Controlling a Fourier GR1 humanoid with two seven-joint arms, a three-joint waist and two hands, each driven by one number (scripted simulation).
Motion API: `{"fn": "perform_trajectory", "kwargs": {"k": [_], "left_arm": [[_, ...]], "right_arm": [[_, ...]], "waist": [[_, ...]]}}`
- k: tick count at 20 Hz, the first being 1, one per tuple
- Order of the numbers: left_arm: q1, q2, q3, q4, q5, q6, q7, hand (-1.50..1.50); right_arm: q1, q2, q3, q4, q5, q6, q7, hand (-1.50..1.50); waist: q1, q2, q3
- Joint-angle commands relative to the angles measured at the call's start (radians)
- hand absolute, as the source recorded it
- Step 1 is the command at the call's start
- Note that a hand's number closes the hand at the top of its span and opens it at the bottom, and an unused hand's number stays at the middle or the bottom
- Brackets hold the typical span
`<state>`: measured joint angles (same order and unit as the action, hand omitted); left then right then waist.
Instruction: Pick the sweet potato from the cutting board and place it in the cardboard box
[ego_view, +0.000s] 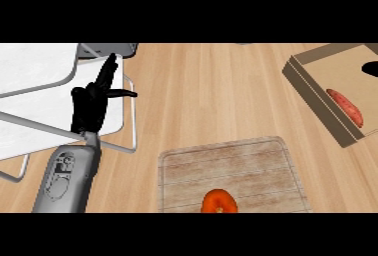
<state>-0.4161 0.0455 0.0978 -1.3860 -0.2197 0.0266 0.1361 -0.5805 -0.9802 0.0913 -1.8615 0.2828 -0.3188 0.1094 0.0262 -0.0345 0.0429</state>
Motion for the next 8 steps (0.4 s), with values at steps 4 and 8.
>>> {"fn": "perform_trajectory", "kwargs": {"k": [4, 8], "left_arm": [[0.184, 0.182, 0.096, 0.052, -0.11, 0.036, 0.019, 0.0], [0.199, 0.217, 0.12, 0.035, -0.092, 0.001, 0.008, 0.0]], "right_arm": [[0.048, -0.113, -0.175, 0.036, -0.16, 0.102, -0.11, -1.5], [0.073, -0.181, -0.245, 0.08, -0.225, 0.192, -0.16, -1.5]], "waist": [[-0.035, 0.019, -0.033], [-0.038, 0.02, -0.035]]}}
